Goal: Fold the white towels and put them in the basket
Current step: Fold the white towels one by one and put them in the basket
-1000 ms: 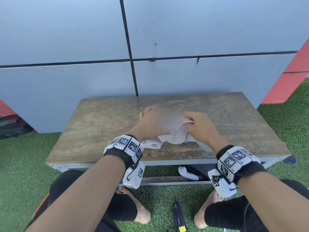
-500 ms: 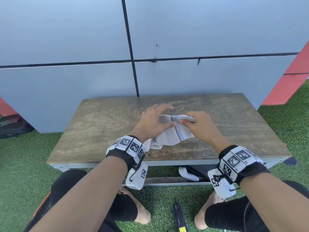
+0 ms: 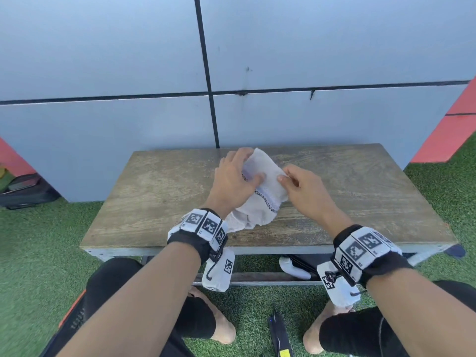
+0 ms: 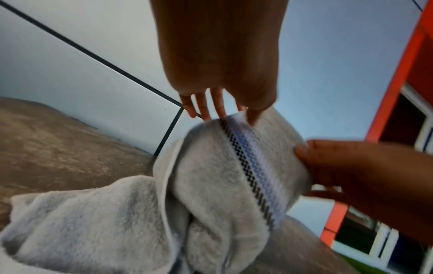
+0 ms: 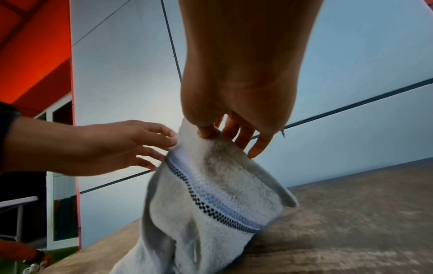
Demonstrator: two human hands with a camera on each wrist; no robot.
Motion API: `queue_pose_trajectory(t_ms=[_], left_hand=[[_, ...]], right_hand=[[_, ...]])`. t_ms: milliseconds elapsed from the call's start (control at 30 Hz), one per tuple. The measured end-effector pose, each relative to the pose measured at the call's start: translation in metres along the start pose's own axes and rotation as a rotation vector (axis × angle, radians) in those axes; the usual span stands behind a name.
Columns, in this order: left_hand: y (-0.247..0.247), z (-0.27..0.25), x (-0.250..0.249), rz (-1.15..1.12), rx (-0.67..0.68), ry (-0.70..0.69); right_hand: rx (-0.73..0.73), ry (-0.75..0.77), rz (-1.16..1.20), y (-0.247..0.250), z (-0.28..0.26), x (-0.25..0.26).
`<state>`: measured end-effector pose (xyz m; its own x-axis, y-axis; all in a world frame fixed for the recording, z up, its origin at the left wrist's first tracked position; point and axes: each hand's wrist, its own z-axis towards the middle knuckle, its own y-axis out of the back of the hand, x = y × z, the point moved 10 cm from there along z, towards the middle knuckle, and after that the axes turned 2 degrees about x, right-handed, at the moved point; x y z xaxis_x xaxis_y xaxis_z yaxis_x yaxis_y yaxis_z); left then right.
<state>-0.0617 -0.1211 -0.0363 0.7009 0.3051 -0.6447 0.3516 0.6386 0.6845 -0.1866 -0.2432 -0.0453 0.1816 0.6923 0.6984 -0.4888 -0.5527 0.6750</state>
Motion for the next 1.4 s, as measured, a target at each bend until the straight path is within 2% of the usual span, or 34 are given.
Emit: queue_pose_trajectory(t_ms=[67,133,267,367,467,733,833,900,967,1067,1200,1267,1400], left_hand=[[-0.012,-0.004,-0.017,-0.006,0.076,-0.105],[-0.008,-0.002,-0.025,0.009,0.038,-0.161],[0.01,0.006,-0.017,0.083,-0.01,-0.134],[0.039,0.007,-0.004,0.052,-0.12,-0.041],[0.057,0.006,0.021,0.002,-0.166,0.057],[0.086,-0.02,0.067,-0.081,-0.229,0.242],[0.08,-0.028,0.089,-0.069,-0.128,0.285],[0.07,-0.036,0.11,0.039,-0.015,0.333],[0.057,-0.045,0.13,0.113,0.117,0.39],[0.026,-0.059,0.143,0.067,0.332,0.451],[-0.015,-0.065,0.145,0.049,0.539,0.404],[-0.032,-0.06,0.147,0.065,0.581,0.367],[-0.048,-0.035,0.149,0.08,0.578,0.333]], right_hand=[[0.015,0.069,-0.017,-0.003,0.004,0.016],[0.026,0.096,-0.009,-0.004,0.007,0.022],[0.062,0.105,0.01,-0.004,0.006,0.02],[0.12,0.047,-0.1,-0.008,0.003,0.003],[0.135,-0.016,-0.13,-0.004,-0.004,-0.017],[0.002,-0.046,-0.041,0.016,0.005,-0.026],[-0.014,-0.102,-0.025,0.009,0.01,-0.034],[0.032,-0.121,-0.042,-0.004,0.013,-0.038],[0.121,-0.122,-0.055,-0.026,0.017,-0.038],[0.306,-0.15,-0.116,-0.067,0.023,-0.044],[0.488,-0.101,-0.199,-0.119,0.034,-0.047],[0.544,-0.081,-0.148,-0.139,0.034,-0.043],[0.548,-0.08,-0.124,-0.156,0.047,-0.049]])
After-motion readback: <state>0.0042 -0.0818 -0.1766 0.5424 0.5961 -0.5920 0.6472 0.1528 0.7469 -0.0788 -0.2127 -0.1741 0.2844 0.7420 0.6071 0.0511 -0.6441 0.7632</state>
